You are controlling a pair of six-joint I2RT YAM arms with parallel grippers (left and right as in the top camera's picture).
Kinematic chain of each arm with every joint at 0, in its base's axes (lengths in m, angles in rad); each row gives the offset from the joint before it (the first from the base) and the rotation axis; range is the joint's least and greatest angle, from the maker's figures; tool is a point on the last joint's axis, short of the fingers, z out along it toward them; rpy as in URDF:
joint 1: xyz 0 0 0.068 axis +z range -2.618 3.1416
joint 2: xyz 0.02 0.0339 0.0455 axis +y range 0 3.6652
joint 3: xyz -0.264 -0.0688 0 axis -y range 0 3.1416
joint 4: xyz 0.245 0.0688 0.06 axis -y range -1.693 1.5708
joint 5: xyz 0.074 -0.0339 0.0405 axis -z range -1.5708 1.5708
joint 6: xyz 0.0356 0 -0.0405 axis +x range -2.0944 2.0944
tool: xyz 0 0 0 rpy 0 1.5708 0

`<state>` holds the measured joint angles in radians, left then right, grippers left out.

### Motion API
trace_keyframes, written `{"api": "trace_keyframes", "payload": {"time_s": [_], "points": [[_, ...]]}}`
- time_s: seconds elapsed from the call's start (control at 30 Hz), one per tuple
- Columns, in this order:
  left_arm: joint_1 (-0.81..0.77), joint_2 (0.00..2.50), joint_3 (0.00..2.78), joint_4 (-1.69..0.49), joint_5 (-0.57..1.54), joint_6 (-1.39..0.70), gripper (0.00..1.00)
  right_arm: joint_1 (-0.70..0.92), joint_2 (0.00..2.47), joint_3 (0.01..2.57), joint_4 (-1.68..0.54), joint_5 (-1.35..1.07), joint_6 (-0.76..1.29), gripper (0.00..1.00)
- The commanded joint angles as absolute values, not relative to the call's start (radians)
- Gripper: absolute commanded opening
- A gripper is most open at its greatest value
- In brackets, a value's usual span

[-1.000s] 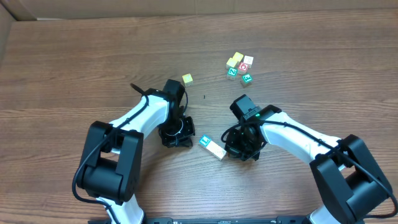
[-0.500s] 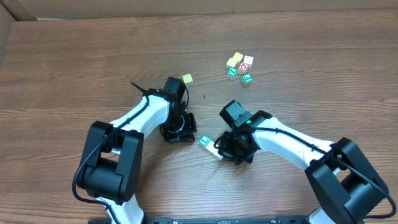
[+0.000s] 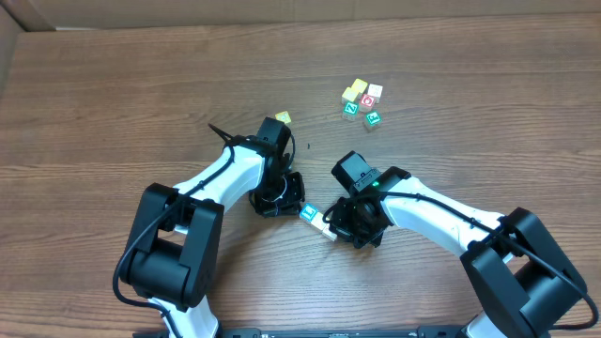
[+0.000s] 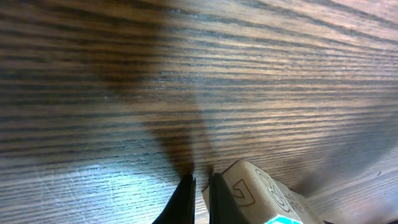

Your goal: Flip 3 blocks

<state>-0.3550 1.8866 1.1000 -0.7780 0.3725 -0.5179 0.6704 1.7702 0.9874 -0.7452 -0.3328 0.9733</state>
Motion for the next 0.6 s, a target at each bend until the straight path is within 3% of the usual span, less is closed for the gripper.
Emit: {"api": "trace_keyframes", "payload": {"time_s": [0.0, 0.57], "points": [[-0.357, 1.884, 1.096, -0.776, 0.387, -0.521, 0.04, 0.675, 1.763, 0.995, -0.742, -0.324, 1.005, 0.04], [-0.363, 1.885, 1.096, -0.731, 0.394, -0.517, 0.04, 0.731, 1.763, 0.994, -0.718, -0.315, 1.184, 0.04]]}}
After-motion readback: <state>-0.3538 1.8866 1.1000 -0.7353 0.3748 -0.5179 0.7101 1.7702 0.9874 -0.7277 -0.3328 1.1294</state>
